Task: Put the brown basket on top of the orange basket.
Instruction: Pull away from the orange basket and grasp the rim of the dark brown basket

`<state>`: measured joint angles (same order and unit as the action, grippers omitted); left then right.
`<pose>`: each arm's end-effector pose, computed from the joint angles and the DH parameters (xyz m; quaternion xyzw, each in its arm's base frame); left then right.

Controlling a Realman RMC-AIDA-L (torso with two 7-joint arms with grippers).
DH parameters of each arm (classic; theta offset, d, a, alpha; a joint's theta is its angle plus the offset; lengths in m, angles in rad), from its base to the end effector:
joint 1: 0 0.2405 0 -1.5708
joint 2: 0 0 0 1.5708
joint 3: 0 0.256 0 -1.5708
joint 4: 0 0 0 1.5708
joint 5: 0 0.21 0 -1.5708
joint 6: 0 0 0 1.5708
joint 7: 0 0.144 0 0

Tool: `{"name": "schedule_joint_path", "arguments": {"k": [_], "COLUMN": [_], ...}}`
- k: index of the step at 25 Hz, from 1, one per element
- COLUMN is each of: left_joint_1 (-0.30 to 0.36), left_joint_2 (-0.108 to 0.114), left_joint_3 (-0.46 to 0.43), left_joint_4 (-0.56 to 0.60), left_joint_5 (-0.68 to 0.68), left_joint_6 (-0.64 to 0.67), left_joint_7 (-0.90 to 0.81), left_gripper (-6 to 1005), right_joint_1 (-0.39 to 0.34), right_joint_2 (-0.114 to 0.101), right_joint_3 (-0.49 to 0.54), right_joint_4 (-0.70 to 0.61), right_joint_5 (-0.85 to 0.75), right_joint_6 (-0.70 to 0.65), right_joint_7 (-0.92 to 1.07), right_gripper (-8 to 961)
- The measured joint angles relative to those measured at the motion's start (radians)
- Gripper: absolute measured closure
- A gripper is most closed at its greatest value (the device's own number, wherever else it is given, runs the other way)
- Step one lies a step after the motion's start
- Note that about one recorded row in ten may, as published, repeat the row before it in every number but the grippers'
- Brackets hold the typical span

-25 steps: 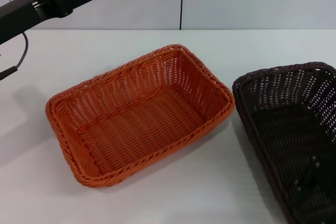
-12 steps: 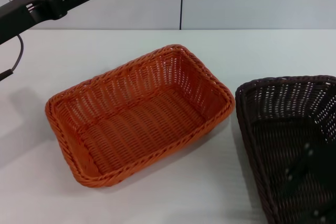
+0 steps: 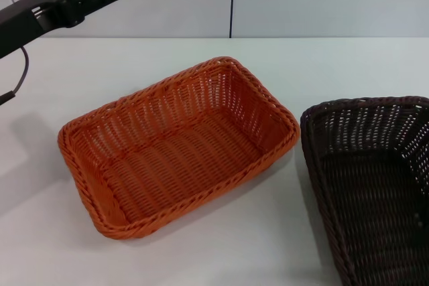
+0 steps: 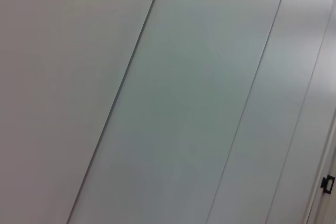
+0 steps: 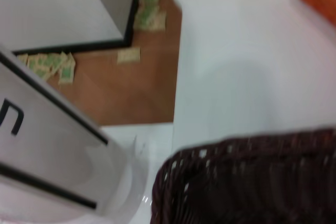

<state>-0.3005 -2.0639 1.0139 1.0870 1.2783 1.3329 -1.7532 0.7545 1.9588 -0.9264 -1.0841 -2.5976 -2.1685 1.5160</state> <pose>-0.2055 0.3464 0.0916 -0.8190 -0.2558 -0.4550 0.2382 0.2098 0.3208 0.0781 0.9775 -0.0390 0.1540 0.1387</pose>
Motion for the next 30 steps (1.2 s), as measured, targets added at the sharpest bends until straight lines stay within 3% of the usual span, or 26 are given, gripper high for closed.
{"name": "schedule_joint_path", "arguments": {"k": [14, 19, 23, 24, 30], "left_joint_1": [0.011, 0.019, 0.021, 0.023, 0.029], "left_joint_2": [0.001, -0.002, -0.002, -0.002, -0.002], "left_joint_3": [0.0, 0.0, 0.0, 0.0, 0.0], "left_joint_4": [-0.001, -0.005, -0.005, -0.005, -0.006], "left_joint_5": [-0.032, -0.036, -0.037, -0.038, -0.043], "left_joint_6": [0.015, 0.026, 0.03, 0.032, 0.034], "left_joint_7": [0.007, 0.012, 0.012, 0.012, 0.013], "left_gripper": [170, 170, 170, 170, 170], "right_joint_1": [-0.043, -0.044, -0.031, -0.009, 0.034], "right_joint_2": [0.076, 0.088, 0.073, 0.054, 0.034], "right_joint_3": [-0.098, -0.106, -0.059, 0.011, 0.194], "right_joint_4": [0.086, 0.08, 0.067, 0.057, -0.022], "right_joint_5": [-0.048, -0.029, 0.009, 0.03, 0.045], "right_joint_6": [-0.011, -0.011, -0.01, -0.01, 0.014], "right_joint_7": [-0.005, -0.007, -0.007, -0.001, 0.008], "right_gripper": [429, 429, 429, 429, 419]}}
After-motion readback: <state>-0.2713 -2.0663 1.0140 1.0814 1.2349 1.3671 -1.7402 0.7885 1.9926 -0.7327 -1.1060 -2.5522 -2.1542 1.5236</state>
